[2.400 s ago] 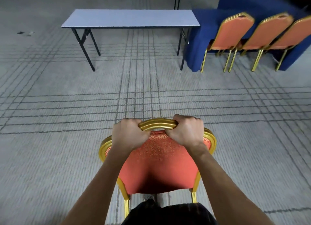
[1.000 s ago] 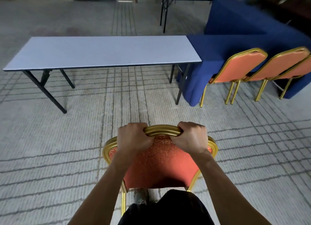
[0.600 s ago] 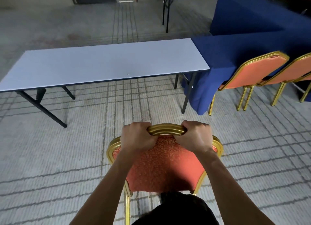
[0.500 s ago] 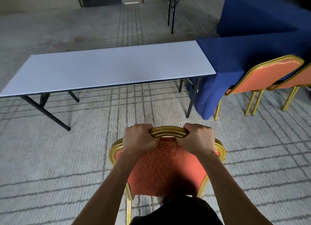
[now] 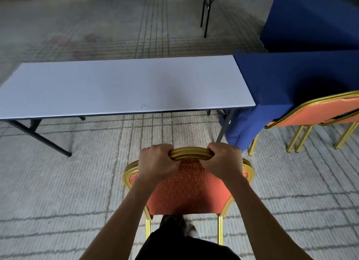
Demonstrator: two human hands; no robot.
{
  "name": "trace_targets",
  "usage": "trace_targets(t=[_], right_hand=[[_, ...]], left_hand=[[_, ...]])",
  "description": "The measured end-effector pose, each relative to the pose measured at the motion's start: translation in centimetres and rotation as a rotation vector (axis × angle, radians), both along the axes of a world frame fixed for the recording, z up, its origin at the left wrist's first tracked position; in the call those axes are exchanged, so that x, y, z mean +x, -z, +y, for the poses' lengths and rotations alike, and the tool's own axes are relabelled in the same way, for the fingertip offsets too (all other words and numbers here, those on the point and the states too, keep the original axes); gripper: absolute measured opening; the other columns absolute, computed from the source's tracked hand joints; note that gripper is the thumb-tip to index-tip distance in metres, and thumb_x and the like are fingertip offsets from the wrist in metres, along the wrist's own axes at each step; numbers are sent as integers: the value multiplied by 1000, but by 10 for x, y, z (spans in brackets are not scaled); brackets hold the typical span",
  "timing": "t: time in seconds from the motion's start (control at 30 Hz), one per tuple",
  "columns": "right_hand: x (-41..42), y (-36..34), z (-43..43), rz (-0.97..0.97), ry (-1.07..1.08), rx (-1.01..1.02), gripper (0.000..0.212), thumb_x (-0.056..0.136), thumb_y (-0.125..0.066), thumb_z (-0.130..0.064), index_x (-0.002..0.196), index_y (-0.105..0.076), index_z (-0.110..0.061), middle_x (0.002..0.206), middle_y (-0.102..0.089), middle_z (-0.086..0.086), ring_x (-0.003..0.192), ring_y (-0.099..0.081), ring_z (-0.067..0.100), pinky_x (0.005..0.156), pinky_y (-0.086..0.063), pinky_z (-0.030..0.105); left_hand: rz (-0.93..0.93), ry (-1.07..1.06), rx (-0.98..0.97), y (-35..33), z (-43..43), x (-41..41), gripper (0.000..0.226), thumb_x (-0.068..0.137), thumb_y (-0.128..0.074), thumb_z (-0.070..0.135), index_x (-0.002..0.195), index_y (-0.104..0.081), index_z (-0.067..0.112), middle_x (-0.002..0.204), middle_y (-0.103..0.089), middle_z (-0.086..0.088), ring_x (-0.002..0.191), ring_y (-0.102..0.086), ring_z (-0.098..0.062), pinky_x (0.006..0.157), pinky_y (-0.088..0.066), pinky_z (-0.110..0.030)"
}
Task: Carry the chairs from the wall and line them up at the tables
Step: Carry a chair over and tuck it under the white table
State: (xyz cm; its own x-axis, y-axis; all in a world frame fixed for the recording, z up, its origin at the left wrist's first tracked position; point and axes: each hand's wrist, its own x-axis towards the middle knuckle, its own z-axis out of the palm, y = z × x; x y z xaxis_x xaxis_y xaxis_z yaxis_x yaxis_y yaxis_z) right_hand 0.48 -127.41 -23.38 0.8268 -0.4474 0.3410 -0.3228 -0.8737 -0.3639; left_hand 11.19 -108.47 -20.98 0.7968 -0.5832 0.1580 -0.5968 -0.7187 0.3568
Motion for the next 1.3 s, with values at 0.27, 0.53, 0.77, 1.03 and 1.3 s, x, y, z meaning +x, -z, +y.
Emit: trace_targets(t=[0.27, 0.53, 0.77, 1.03, 1.3], right_hand=[[108, 2, -80, 7, 26, -40, 39, 63, -68, -43, 52, -38, -20, 44, -35, -7, 40, -36, 17, 50, -23, 21], [188, 2, -147, -82, 67, -41, 34, 63, -59, -44, 51, -43, -17, 45, -45, -1, 42, -43, 22, 46, -28, 24], [245, 14, -205, -50, 49, -11, 31, 62, -70, -35, 52, -47, -18, 46, -43, -4, 43, -39, 18, 45, -28, 23], [324, 21, -286, -63, -29, 20, 27, 64, -69, -36, 53, -51, -18, 48, -46, -5, 43, -43, 19, 46, -34, 23], [366, 24, -324, -156, -99, 1, 24, 67, -64, -32, 53, -50, -18, 49, -47, -6, 44, -44, 17, 45, -36, 23]], left_hand=[[3, -4, -11, 10, -83, 107, 31, 76, -62, 45, 60, -56, 19, 53, -55, 7, 50, -54, -19, 53, -35, -27], [-5, 38, -31, 10, -156, 198, 28, 72, -64, 43, 57, -51, 23, 54, -58, 4, 51, -54, -21, 53, -30, -26], [-29, 91, -39, 20, -213, 259, 28, 72, -66, 37, 54, -49, 23, 47, -42, 9, 42, -41, -12, 48, -24, -18], [-40, 48, -13, 25, -287, 329, 28, 73, -63, 38, 55, -48, 22, 48, -43, 9, 44, -43, -11, 49, -28, -18], [-47, 50, -69, 35, -320, 365, 23, 64, -68, 30, 56, -47, 23, 51, -46, 7, 45, -42, -14, 48, -33, -24]])
